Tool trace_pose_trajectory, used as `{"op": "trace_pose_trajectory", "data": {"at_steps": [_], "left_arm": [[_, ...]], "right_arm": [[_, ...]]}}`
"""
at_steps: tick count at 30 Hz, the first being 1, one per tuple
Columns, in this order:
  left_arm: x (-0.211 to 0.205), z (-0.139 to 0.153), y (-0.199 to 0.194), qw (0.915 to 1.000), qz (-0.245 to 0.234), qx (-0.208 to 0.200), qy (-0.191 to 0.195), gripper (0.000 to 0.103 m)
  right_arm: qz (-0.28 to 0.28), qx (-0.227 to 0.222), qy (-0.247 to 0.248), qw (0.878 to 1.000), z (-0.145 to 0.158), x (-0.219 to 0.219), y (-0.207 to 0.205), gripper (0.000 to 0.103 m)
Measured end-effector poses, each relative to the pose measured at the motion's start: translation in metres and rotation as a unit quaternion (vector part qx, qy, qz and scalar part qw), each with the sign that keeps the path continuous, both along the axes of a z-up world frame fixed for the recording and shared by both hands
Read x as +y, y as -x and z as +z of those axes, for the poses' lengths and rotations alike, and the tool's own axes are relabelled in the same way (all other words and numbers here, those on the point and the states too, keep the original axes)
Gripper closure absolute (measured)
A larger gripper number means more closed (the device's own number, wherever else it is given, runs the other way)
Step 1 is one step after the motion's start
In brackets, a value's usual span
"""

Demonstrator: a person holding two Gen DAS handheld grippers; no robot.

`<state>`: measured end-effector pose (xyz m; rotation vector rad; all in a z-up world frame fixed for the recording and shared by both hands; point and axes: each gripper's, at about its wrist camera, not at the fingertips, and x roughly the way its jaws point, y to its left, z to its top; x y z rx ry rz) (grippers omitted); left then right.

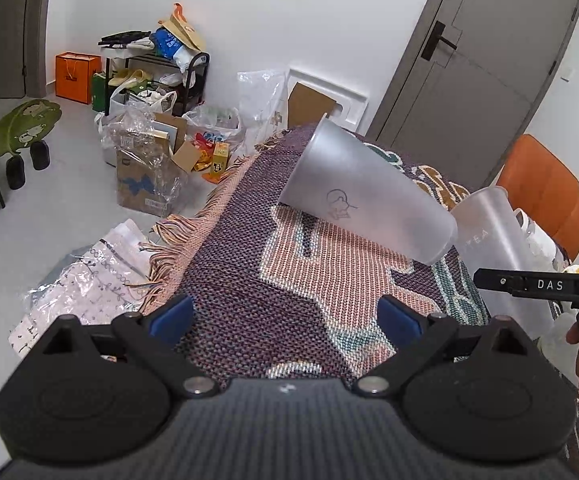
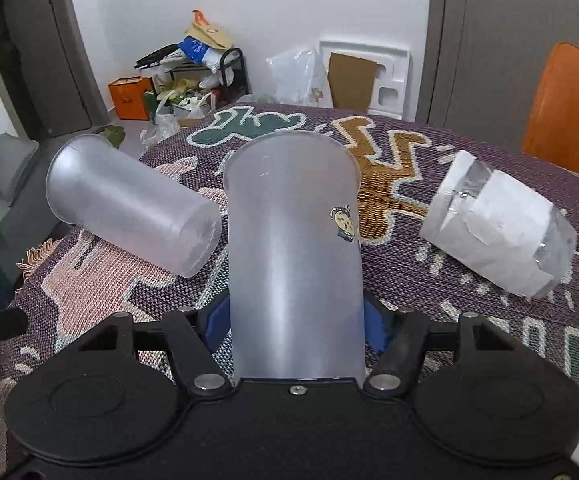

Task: Flip cup upright
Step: 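Close the right gripper around the frosted cup's body, then lift the frosted cup with the right gripper and rotate it rim-up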

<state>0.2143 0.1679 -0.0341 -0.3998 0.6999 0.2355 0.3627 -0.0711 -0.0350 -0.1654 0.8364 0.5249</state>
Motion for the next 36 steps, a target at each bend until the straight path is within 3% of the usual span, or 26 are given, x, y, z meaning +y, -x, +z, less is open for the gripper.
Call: {"op": "trace_pose_trajectory", "data": {"at_steps": [19,36], "left_arm": [[-0.04,0.034,0.06,0.9992,-0.03,-0.024,-0.012,0.005],[-0.082,0.031,0.124,0.9958,-0.084,-0.014,-0.033,0.005]], "right_arm": [[-0.017,-0.025,-0.068,0.997,0.046,-0.059,0.097,0.041],[-0.042,0.009,-0.105,0.994,0.017,-0.094,0.196,0.041]]}}
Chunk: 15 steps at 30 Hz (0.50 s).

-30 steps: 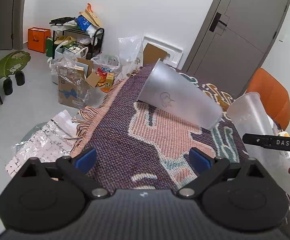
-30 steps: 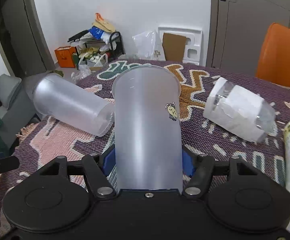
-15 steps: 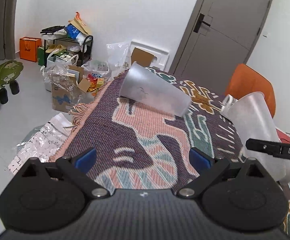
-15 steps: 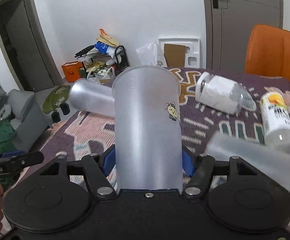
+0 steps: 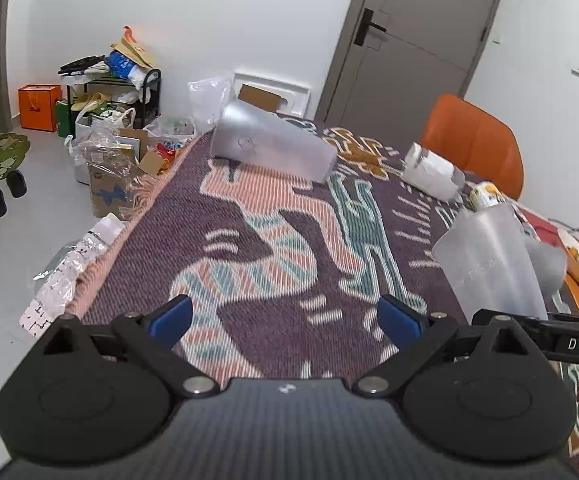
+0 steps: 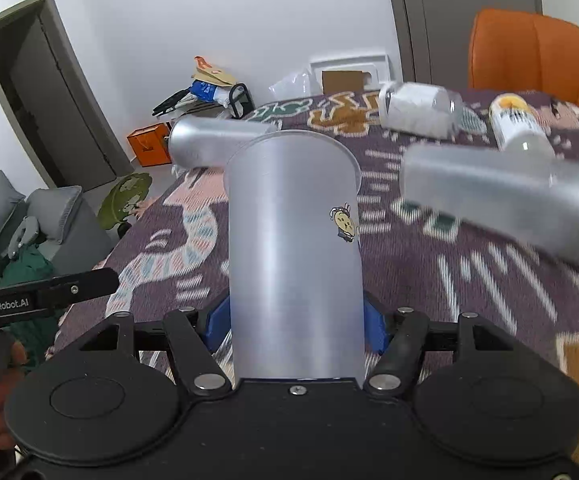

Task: Flip cup upright
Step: 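Lift the frosted cup with the right gripper and rotate it rim-up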

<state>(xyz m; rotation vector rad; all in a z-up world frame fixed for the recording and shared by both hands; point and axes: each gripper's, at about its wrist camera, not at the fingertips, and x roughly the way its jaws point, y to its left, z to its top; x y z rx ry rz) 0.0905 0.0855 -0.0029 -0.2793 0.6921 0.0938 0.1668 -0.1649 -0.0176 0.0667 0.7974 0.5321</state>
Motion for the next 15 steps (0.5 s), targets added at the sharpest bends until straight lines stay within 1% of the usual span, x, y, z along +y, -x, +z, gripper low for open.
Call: {"op": "trace_pose_trajectory", "data": {"at_steps": [4,10,11,12,14,15], "left_arm": [[-0.002,-0.003,0.013,1.0,-0.006,0.003,-0.002,0.005],[-0.005,-0.013,0.026,0.9997,-0.013,0.021,0.001,0.005],[-0.006,-0.013,0.026,0.9996,-0.014,0.024,0.0,0.005],[-0.007,-0.014,0.026,0.9996,-0.015,0.026,-0.001,0.005],[-0.008,-0.012,0.026,0.9995,-0.016,0.028,-0.005,0.005],[-0.01,-0.011,0.026,0.9995,-0.017,0.028,-0.006,0.005]], "right_arm": [[-0.001,0.01,0.001,1.0,-0.01,0.0,0.017,0.04],[-0.007,0.036,0.005,0.999,-0.027,-0.001,0.031,0.039],[-0.006,0.043,0.004,0.999,-0.03,-0.002,0.031,0.034],[-0.006,0.05,-0.001,0.999,-0.032,-0.003,0.032,0.033],[-0.007,0.058,-0.013,0.998,-0.032,-0.007,0.033,0.019],[-0.007,0.055,-0.019,0.998,-0.03,-0.009,0.035,0.017]]}}
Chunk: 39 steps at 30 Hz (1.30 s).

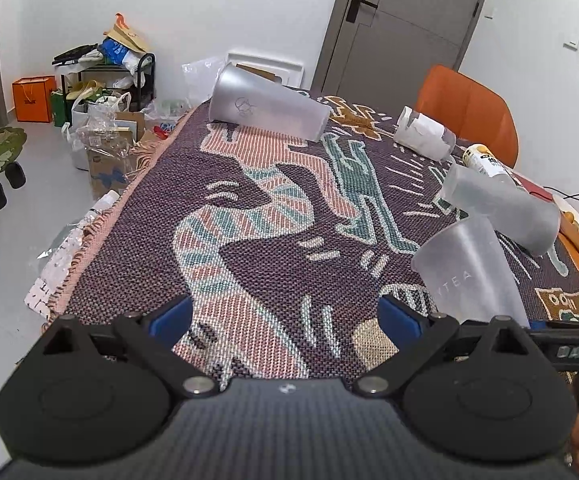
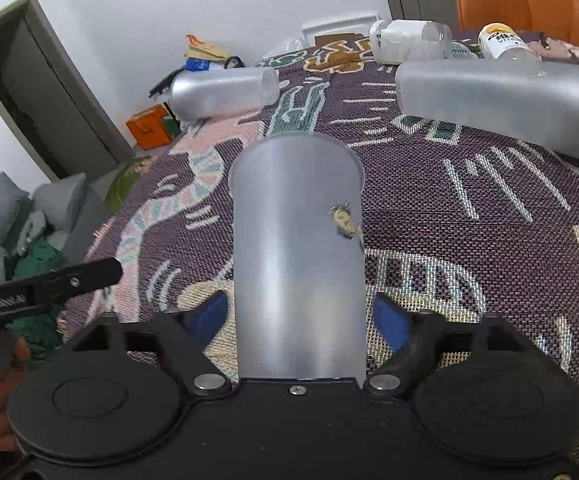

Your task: Flip cup upright

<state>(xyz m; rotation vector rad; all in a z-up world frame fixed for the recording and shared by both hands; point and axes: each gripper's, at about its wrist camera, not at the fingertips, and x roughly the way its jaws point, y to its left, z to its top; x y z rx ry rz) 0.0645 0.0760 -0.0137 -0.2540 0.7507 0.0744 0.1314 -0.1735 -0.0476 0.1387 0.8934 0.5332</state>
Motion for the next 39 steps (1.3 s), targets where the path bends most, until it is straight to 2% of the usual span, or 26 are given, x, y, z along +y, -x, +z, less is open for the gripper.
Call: {"op": "trace_pose_trajectory", "data": {"at_steps": [11,16,21,29,39], "left_arm": [[-0.027,0.016,-0.018,0.9993,-0.029,-0.017,0.017,0.005],[-0.046,0.019,-0.031,0.9973,-0.051,-0.013,0.051,0.005],[-0.06,0.018,-0.048,0.9943,-0.057,0.007,0.089,0.006],[-0.075,0.009,-0.074,0.9885,-0.061,0.051,0.129,0.006],[-0.091,-0.005,-0.11,0.9816,-0.061,0.092,0.156,0.006]], "right_arm": [[-0.017,-0.041,-0.027,0.999,0.028,-0.042,0.011,0.017],[-0.031,-0.053,-0.028,0.998,0.032,-0.063,0.011,0.017],[-0.046,-0.044,-0.035,0.997,0.028,-0.083,0.007,0.014],[-0.054,-0.051,-0.037,0.997,0.023,-0.106,0.004,0.005],[-0.07,-0.037,-0.049,0.996,0.007,-0.127,0.001,0.003]]}}
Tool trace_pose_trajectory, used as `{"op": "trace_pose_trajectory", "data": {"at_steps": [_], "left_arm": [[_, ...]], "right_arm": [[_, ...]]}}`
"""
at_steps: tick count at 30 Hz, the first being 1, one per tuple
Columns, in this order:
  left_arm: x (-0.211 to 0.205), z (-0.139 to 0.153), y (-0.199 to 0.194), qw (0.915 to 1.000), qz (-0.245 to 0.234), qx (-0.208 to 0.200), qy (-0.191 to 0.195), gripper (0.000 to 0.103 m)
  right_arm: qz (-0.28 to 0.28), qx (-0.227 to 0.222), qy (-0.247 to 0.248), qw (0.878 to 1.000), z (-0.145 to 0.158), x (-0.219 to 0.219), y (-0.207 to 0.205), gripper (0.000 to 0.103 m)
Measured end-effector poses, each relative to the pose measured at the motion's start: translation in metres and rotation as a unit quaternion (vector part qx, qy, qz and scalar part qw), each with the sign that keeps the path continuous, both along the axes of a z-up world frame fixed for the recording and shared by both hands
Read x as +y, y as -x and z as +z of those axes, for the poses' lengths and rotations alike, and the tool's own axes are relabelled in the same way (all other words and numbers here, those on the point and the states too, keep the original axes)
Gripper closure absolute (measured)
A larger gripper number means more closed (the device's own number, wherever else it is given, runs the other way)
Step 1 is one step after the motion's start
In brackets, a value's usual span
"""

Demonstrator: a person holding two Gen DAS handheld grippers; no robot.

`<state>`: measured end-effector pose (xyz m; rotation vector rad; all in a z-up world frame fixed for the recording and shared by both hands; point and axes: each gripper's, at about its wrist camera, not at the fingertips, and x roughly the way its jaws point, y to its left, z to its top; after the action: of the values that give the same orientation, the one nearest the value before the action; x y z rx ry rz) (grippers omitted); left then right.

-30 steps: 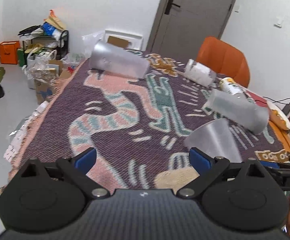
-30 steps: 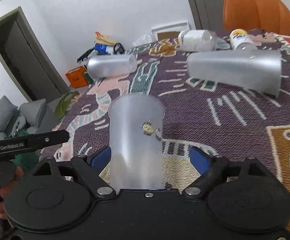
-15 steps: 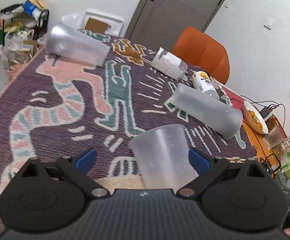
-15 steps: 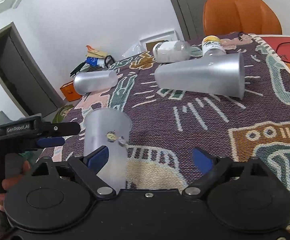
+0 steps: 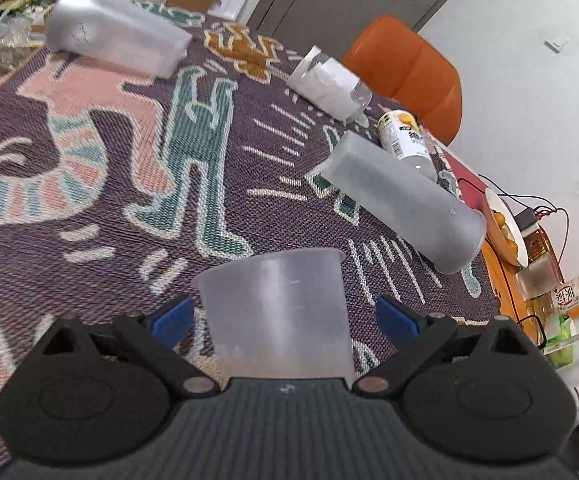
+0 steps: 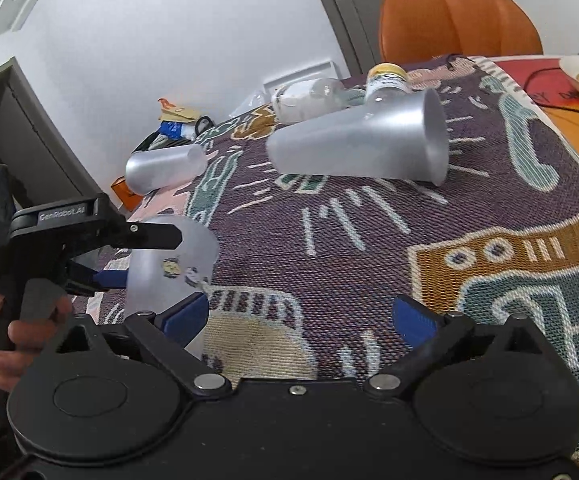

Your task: Flip cup upright

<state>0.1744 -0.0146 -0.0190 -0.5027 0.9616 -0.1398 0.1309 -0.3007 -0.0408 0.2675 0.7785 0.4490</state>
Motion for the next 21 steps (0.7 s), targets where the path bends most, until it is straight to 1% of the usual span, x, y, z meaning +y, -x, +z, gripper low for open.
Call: {"op": "trace_pose_trajectory", "data": {"at_steps": [3,6,7,8,9,11,16,18,21], "left_arm": [[-0.002,-0.006,-0.01,0.9997,0.014,0.015,-0.014,0.006],[-0.001,-0.012,-0.017,0.9995,0.012,0.031,0.001,0.008],[-0.001,-0.013,-0.018,0.9994,0.011,0.033,0.003,0.01],[-0.001,-0.012,-0.019,0.9994,0.01,0.034,0.003,0.02],[-0.002,-0.013,-0.02,0.9992,0.008,0.038,0.006,0.025],[-0.001,-0.011,-0.018,0.9992,0.006,0.037,0.016,0.026],[-0.003,0.013,0.001,0.9999,-0.004,-0.015,0.005,0.027],[-0.005,0.026,0.01,0.9988,-0.006,-0.047,-0.01,0.027],[-0.01,0.044,0.026,0.9946,-0.014,-0.097,-0.035,0.027]], "right_arm": [[-0.005,0.002,-0.004,1.0,-0.002,-0.005,-0.001,0.003],[-0.006,0.0,-0.003,1.0,-0.002,-0.007,-0.001,0.003],[-0.006,-0.001,-0.003,1.0,-0.001,-0.007,-0.001,0.003],[-0.007,-0.001,-0.004,1.0,-0.001,-0.007,-0.001,0.003],[-0.007,-0.001,-0.004,1.0,-0.001,-0.008,-0.001,0.003],[-0.007,-0.003,-0.006,1.0,0.0,-0.007,0.0,0.003],[-0.005,-0.01,-0.006,1.0,0.004,-0.004,0.006,0.003],[-0.004,-0.015,-0.005,1.0,0.007,-0.003,0.009,0.003],[-0.001,-0.027,-0.003,1.0,0.013,0.0,0.015,0.003]]}}
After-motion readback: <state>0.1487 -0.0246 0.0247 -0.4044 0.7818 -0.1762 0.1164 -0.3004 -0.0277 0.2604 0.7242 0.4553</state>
